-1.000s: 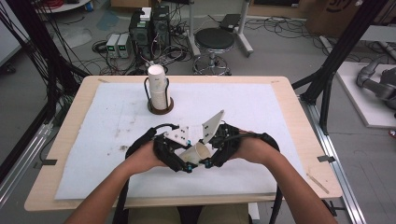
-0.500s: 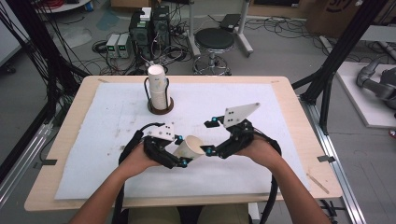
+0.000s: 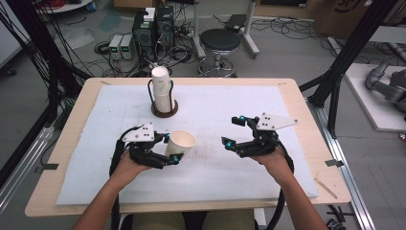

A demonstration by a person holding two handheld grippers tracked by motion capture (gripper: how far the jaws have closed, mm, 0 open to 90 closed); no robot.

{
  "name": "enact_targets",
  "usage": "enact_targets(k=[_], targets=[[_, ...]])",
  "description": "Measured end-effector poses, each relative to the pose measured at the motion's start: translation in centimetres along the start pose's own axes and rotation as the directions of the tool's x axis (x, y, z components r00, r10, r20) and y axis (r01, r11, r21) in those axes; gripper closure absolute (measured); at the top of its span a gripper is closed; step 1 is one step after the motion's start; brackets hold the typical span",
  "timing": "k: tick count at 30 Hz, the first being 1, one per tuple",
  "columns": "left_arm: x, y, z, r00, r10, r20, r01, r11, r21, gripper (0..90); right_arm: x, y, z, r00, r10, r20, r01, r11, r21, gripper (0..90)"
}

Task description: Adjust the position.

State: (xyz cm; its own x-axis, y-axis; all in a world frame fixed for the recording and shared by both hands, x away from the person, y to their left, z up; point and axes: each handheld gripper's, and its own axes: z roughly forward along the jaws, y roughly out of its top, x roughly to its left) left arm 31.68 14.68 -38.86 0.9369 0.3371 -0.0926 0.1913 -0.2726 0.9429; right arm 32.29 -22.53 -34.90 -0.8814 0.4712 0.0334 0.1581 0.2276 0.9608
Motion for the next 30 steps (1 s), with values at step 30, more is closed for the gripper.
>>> enact_targets(k=[30], targets=[[1.1, -3.0, -6.3, 0.9430, -0.088, -0.321, -0.009, 0.9577, -0.288, 32.0, -1.2, -4.0, -2.9, 0.9668, 0.012, 0.255, -0.008, 0.9999, -0.014, 19.0]])
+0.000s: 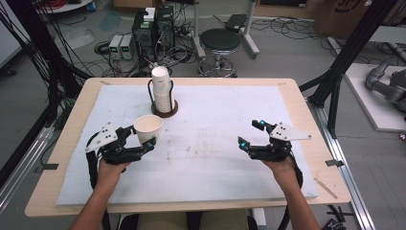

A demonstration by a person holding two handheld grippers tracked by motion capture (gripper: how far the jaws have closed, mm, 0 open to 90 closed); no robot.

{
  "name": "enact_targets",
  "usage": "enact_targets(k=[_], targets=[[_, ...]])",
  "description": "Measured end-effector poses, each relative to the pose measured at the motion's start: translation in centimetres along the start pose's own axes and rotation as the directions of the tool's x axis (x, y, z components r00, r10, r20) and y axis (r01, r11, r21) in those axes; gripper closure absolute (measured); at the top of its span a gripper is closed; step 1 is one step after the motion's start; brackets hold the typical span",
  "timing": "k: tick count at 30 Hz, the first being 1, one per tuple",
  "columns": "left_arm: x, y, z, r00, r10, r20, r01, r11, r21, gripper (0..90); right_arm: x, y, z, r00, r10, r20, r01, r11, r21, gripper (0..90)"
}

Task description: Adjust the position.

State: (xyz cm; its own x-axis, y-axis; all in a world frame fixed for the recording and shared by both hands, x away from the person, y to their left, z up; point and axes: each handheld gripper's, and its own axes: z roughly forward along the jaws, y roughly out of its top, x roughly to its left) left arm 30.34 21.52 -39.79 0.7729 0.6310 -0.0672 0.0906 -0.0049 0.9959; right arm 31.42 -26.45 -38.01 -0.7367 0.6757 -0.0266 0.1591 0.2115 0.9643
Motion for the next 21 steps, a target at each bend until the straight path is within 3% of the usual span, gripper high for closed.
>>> enact_targets(k=[10, 15, 21], targets=[[1.0, -0.2, -1.6, 0.9963, 0.030, -0.081, -0.034, 0.9979, -0.054, 31.9, -0.7, -1.0, -0.2, 0.9995, 0.015, 0.027, -0.016, 0.9996, 0.025, 19.0], [1.6, -0.5, -2.5, 0.9896, 0.036, -0.139, -0.048, 0.9953, -0.085, 31.8, -0.8, -1.1, -0.4, 0.9988, 0.021, 0.046, -0.021, 0.9997, 0.014, 19.0], [2.3, -0.6, -3.5, 0.9851, 0.031, -0.169, -0.050, 0.9929, -0.108, 31.9, -1.0, -1.1, -0.6, 0.9973, 0.027, 0.068, -0.028, 0.9996, 0.007, 19.1]])
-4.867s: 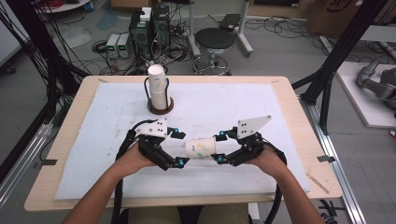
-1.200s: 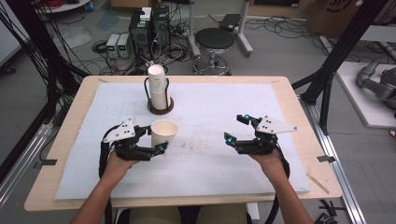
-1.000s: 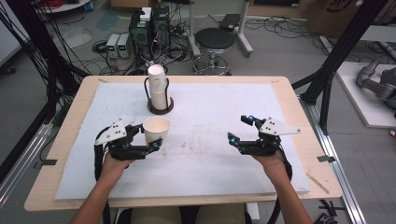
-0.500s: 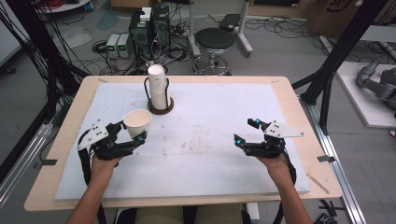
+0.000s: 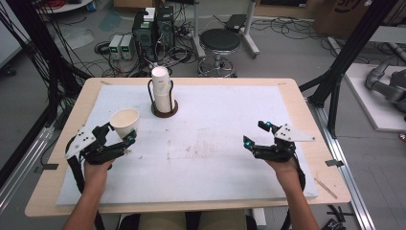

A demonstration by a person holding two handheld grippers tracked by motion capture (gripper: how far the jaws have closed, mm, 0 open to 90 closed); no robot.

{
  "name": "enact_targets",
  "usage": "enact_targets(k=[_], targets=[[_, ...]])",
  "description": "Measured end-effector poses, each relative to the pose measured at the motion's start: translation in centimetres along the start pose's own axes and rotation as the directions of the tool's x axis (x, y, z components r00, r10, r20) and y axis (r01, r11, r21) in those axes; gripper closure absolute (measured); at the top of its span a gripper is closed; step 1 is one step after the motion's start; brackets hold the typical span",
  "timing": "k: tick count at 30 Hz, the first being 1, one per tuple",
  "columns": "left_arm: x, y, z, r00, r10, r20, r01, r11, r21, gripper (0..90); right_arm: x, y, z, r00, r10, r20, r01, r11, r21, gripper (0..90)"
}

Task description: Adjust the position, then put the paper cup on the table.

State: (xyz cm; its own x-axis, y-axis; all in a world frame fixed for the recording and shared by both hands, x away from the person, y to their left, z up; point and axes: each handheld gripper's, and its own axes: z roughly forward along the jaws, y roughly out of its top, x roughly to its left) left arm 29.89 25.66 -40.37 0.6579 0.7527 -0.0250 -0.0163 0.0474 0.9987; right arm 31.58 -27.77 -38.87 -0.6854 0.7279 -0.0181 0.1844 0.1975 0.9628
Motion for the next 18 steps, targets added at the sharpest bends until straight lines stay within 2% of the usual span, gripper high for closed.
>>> enact_targets(k=[7, 10, 14, 18], targets=[[0.1, -0.2, 0.0, 0.9999, 0.013, -0.010, -0.013, 0.9999, 0.008, 31.7, 0.0, -0.1, -0.1, 1.0000, 0.002, 0.000, -0.002, 1.0000, 0.005, 19.1], [0.3, -0.4, 0.1, 0.9999, 0.007, -0.013, -0.007, 1.0000, 0.006, 31.3, -0.1, -0.1, -0.2, 1.0000, 0.007, 0.000, -0.007, 1.0000, 0.000, 19.1], [0.7, -0.9, 0.1, 0.9998, 0.014, -0.017, -0.014, 0.9997, 0.018, 31.2, -0.2, -0.3, -0.2, 0.9999, 0.012, 0.001, -0.012, 0.9999, 0.006, 19.1], [1.5, -1.6, 0.2, 0.9990, 0.017, -0.042, -0.016, 0.9990, 0.041, 31.3, -0.2, -0.3, -0.2, 0.9999, 0.010, 0.003, -0.010, 0.9999, 0.005, 19.1]])
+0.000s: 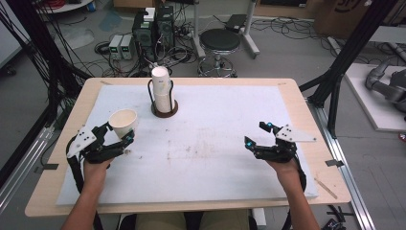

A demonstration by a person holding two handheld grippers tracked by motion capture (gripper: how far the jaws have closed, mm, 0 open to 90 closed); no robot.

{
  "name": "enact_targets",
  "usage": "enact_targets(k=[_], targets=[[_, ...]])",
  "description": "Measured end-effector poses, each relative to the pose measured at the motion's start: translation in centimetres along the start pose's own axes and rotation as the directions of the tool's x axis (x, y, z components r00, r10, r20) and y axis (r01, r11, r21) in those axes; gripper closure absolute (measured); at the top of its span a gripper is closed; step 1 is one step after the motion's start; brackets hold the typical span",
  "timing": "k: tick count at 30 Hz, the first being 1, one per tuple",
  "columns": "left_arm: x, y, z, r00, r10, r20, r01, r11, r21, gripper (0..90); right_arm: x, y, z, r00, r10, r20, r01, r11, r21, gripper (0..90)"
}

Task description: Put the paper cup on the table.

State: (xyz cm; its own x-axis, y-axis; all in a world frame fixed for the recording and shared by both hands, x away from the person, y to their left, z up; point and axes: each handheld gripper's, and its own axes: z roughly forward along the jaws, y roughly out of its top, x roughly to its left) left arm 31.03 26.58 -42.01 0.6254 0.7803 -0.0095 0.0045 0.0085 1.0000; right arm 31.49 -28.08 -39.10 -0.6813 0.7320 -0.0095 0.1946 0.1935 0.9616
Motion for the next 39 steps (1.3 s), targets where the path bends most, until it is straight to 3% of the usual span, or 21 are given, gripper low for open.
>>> enact_targets(k=[6, 12, 16, 20, 23, 27, 30, 32, 33, 39], targets=[[0.7, -0.7, 0.4, 0.9993, -0.035, -0.015, 0.035, 0.9990, 0.028, 31.2, 0.0, -0.1, 0.1, 1.0000, -0.002, -0.005, 0.002, 1.0000, 0.006, 19.0], [1.3, -1.9, 0.8, 0.9963, -0.061, -0.060, 0.068, 0.9889, 0.132, 31.4, 0.2, -0.3, 0.4, 0.9997, -0.006, -0.026, 0.006, 0.9999, 0.014, 19.0], [1.3, -2.5, 1.2, 0.9969, -0.042, -0.066, 0.056, 0.9746, 0.217, 31.8, 0.1, -0.3, 0.5, 0.9993, -0.009, -0.035, 0.010, 0.9999, 0.012, 19.1], [1.3, -2.9, 1.5, 0.9957, -0.046, -0.081, 0.065, 0.9652, 0.253, 32.2, 0.1, -0.2, 0.5, 0.9992, -0.008, -0.039, 0.008, 0.9999, 0.009, 19.1], [1.4, -3.2, 1.6, 0.9949, -0.045, -0.090, 0.070, 0.9511, 0.301, 32.4, 0.0, -0.3, 0.5, 0.9992, -0.005, -0.039, 0.006, 0.9999, 0.010, 19.1], [1.1, -3.2, 1.8, 0.9953, -0.024, -0.094, 0.054, 0.9440, 0.325, 33.0, 0.0, -0.3, 0.5, 0.9992, -0.003, -0.041, 0.004, 0.9999, 0.011, 19.1], [0.8, -3.2, 1.9, 0.9948, -0.011, -0.101, 0.048, 0.9288, 0.368, 33.7, 0.0, -0.3, 0.5, 0.9991, -0.002, -0.043, 0.003, 0.9999, 0.014, 19.1], [0.6, -3.1, 1.9, 0.9942, 0.003, -0.107, 0.042, 0.9125, 0.407, 33.9, 0.0, -0.3, 0.5, 0.9990, -0.005, -0.044, 0.005, 0.9999, 0.013, 19.0], [0.5, -3.1, 1.8, 0.9939, 0.009, -0.110, 0.037, 0.9099, 0.413, 34.0, 0.0, -0.3, 0.5, 0.9991, -0.004, -0.043, 0.005, 0.9999, 0.013, 19.1], [0.1, -3.0, 0.6, 0.9883, -0.031, -0.150, 0.093, 0.8957, 0.435, 34.2, -0.1, -0.3, 0.2, 0.9990, -0.001, -0.045, 0.002, 0.9999, 0.014, 19.1]])
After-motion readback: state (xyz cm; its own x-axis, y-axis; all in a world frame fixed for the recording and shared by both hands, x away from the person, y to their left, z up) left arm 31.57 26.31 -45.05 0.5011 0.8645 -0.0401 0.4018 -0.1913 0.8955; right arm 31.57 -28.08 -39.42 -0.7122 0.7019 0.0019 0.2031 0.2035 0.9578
